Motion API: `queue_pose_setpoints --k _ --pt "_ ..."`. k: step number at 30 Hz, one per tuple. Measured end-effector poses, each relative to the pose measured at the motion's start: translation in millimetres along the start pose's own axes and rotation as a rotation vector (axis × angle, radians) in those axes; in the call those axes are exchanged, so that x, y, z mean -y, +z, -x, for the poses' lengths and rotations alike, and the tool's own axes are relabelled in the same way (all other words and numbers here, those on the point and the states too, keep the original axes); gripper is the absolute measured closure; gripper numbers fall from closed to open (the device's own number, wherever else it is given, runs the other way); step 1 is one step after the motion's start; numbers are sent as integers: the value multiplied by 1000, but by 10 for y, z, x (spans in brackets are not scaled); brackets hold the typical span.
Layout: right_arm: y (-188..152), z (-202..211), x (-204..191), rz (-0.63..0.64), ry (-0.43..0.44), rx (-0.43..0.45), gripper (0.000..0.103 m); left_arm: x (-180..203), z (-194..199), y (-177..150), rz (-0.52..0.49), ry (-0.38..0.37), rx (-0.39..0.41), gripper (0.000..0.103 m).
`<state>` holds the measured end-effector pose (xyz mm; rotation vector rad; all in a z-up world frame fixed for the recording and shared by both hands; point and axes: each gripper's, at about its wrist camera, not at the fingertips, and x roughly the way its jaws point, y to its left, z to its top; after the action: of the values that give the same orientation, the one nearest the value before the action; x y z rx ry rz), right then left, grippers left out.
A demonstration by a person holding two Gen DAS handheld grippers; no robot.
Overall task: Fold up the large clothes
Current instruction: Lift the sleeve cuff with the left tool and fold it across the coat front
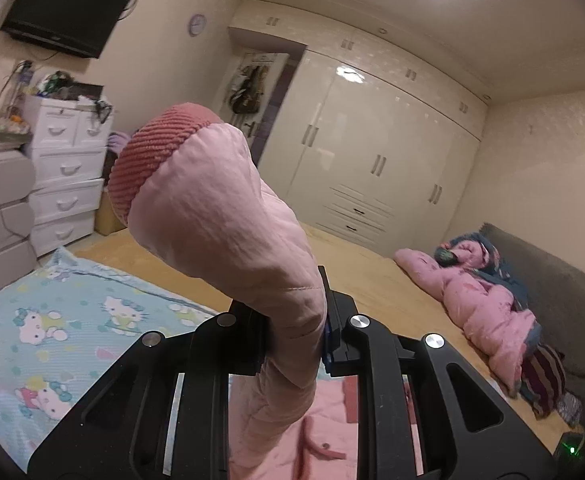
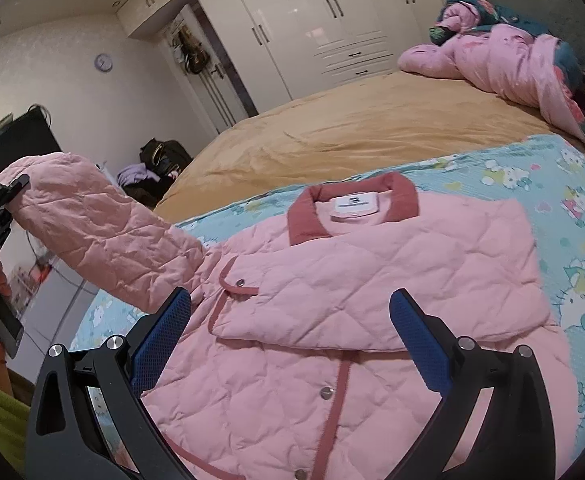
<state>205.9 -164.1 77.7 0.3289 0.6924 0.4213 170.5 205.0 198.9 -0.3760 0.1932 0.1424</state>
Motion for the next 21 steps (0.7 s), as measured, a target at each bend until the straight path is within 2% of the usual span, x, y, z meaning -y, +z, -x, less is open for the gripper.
queue_pose_setpoints --k 11,21 --pt "-48 261 438 -89 -5 31 4 831 -170 -374 -122 -116 -81 90" --pt "-72 426 930 -176 -33 61 4 1494 -413 -993 -219 -210 -198 90"
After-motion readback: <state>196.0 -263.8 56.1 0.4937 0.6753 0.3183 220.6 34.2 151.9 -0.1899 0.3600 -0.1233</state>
